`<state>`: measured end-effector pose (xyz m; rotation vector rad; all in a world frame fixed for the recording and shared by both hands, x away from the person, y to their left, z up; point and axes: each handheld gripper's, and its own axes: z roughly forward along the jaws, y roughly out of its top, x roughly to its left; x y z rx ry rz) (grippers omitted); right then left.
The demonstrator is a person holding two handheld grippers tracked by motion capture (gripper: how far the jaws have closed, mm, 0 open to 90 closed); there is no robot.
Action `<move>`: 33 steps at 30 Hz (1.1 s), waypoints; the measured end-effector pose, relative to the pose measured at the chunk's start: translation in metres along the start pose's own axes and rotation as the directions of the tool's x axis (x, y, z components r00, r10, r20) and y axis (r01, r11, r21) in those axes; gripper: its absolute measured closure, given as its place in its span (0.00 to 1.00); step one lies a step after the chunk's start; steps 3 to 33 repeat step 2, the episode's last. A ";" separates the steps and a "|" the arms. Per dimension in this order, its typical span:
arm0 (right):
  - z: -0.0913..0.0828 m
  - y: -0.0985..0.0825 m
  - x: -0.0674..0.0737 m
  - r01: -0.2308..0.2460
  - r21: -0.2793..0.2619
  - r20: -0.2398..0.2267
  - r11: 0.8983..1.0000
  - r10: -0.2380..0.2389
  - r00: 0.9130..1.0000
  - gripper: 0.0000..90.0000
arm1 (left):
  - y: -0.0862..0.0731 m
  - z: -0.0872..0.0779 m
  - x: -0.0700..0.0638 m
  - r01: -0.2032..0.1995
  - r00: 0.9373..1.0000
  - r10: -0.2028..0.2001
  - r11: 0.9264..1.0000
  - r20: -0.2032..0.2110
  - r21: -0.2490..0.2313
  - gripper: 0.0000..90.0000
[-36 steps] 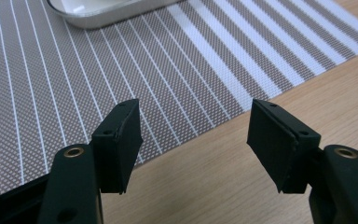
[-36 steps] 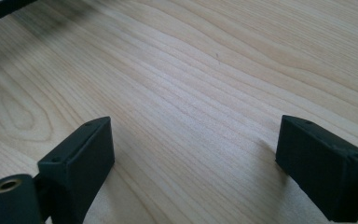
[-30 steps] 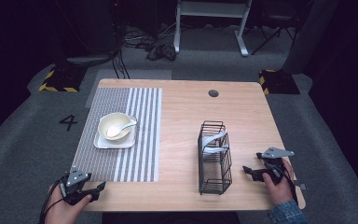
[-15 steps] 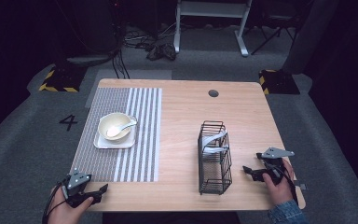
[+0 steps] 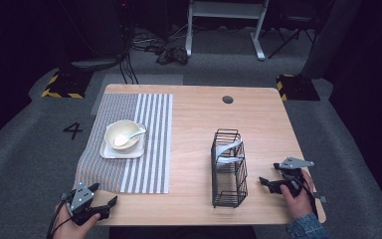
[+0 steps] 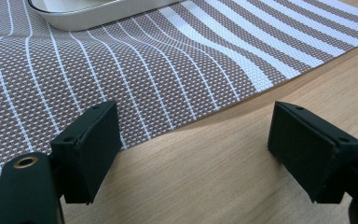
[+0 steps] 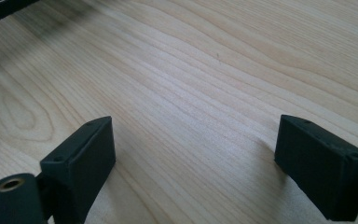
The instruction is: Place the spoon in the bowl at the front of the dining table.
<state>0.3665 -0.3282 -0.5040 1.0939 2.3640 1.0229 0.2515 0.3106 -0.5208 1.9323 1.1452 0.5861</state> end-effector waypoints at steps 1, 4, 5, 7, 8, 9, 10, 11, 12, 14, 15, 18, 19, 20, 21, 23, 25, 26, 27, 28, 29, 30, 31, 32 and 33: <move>0.000 0.000 0.000 0.000 0.000 0.000 1.000 0.000 1.000 0.14 | 0.001 -0.001 -0.001 0.003 1.000 -0.003 1.000 -0.003 0.008 0.19; 0.000 0.000 0.000 0.000 0.000 0.000 1.000 0.000 1.000 0.14 | 0.002 -0.002 -0.001 0.001 1.000 -0.001 1.000 -0.006 0.020 0.20; 0.000 0.000 0.000 0.000 0.000 0.000 1.000 0.000 1.000 0.14 | 0.002 -0.002 -0.001 0.001 1.000 -0.001 1.000 -0.006 0.020 0.20; 0.000 0.000 0.000 0.000 0.000 0.000 1.000 0.000 1.000 0.14 | 0.002 -0.002 -0.001 0.001 1.000 -0.001 1.000 -0.006 0.020 0.20; 0.000 0.000 0.000 0.000 0.000 0.000 1.000 0.000 1.000 0.14 | 0.002 -0.002 -0.001 0.001 1.000 -0.001 1.000 -0.006 0.020 0.20; 0.000 0.000 0.000 0.000 0.000 0.000 1.000 0.000 1.000 0.14 | 0.002 -0.002 -0.001 0.001 1.000 -0.001 1.000 -0.006 0.020 0.20; 0.000 0.000 0.000 0.000 0.000 0.000 1.000 0.000 1.000 0.14 | 0.002 -0.002 -0.001 0.001 1.000 -0.001 1.000 -0.006 0.020 0.20; 0.000 0.000 0.000 0.000 0.000 0.000 1.000 0.000 1.000 0.14 | 0.002 -0.002 -0.001 0.001 1.000 -0.001 1.000 -0.006 0.020 0.20; 0.000 0.000 0.000 0.000 0.000 0.000 1.000 0.000 1.000 0.14 | 0.002 -0.002 -0.001 0.001 1.000 -0.001 1.000 -0.006 0.020 0.20; 0.000 0.000 0.000 0.000 0.000 0.000 1.000 0.000 1.000 0.14 | 0.002 -0.002 -0.001 0.001 1.000 -0.001 1.000 -0.006 0.020 0.20; 0.000 0.000 0.000 0.000 0.000 0.000 1.000 0.000 1.000 0.14 | 0.002 -0.002 -0.001 0.001 1.000 -0.001 1.000 -0.006 0.020 0.20; 0.000 0.000 0.000 0.000 0.000 0.000 1.000 0.000 1.000 0.14 | 0.002 -0.002 -0.001 0.001 1.000 -0.001 1.000 -0.006 0.020 0.20; 0.000 0.000 0.000 0.000 0.000 0.000 1.000 0.000 1.000 0.14 | 0.002 -0.002 -0.001 0.001 1.000 -0.001 1.000 -0.006 0.020 0.20; 0.000 0.000 0.000 0.000 0.000 0.000 1.000 0.000 1.000 0.14 | 0.002 -0.002 -0.001 0.001 1.000 -0.001 1.000 -0.006 0.020 0.20; 0.000 0.000 0.000 0.000 0.000 0.000 1.000 0.000 1.000 0.14 | 0.002 -0.002 -0.001 0.001 1.000 -0.001 1.000 -0.006 0.020 0.20; 0.000 0.000 0.000 0.000 0.000 0.000 1.000 0.000 1.000 0.14 | 0.002 -0.002 -0.001 0.001 1.000 -0.001 1.000 -0.006 0.020 0.20; 0.000 0.000 0.000 0.000 0.000 0.000 1.000 0.000 1.000 0.14 | 0.002 -0.002 -0.001 0.001 1.000 -0.001 1.000 -0.006 0.020 0.20; 0.000 0.000 0.000 0.000 0.000 0.000 1.000 0.000 1.000 0.14 | 0.002 -0.002 -0.001 0.001 1.000 -0.001 1.000 -0.006 0.020 0.20; 0.000 0.000 0.000 0.000 0.000 0.000 1.000 0.000 1.000 0.14 | 0.002 -0.002 -0.001 0.001 1.000 -0.001 1.000 -0.006 0.020 0.20; 0.000 0.000 0.000 0.000 0.000 0.000 1.000 0.000 1.000 0.14 | 0.002 -0.002 -0.001 0.001 1.000 -0.001 1.000 -0.006 0.020 0.20; 0.000 0.000 0.000 0.000 0.000 0.000 1.000 0.000 1.000 0.14 | 0.002 -0.002 -0.001 0.001 1.000 -0.001 1.000 -0.006 0.020 0.20; 0.000 0.000 0.000 0.000 0.000 0.000 1.000 0.000 1.000 0.14 | 0.002 -0.002 -0.001 0.001 1.000 -0.001 1.000 -0.006 0.020 0.20; 0.000 0.000 0.000 0.000 0.000 0.000 1.000 0.000 1.000 0.14 | 0.002 -0.002 -0.001 0.001 1.000 -0.001 1.000 -0.006 0.020 0.20; 0.000 0.000 0.000 0.000 0.000 0.000 1.000 0.000 1.000 0.14 | 0.002 -0.002 -0.001 0.001 1.000 -0.001 1.000 -0.006 0.020 0.20; 0.000 0.000 0.000 0.000 0.000 0.000 1.000 0.000 1.000 0.14 | 0.002 -0.002 -0.001 0.001 1.000 -0.001 1.000 -0.006 0.020 0.20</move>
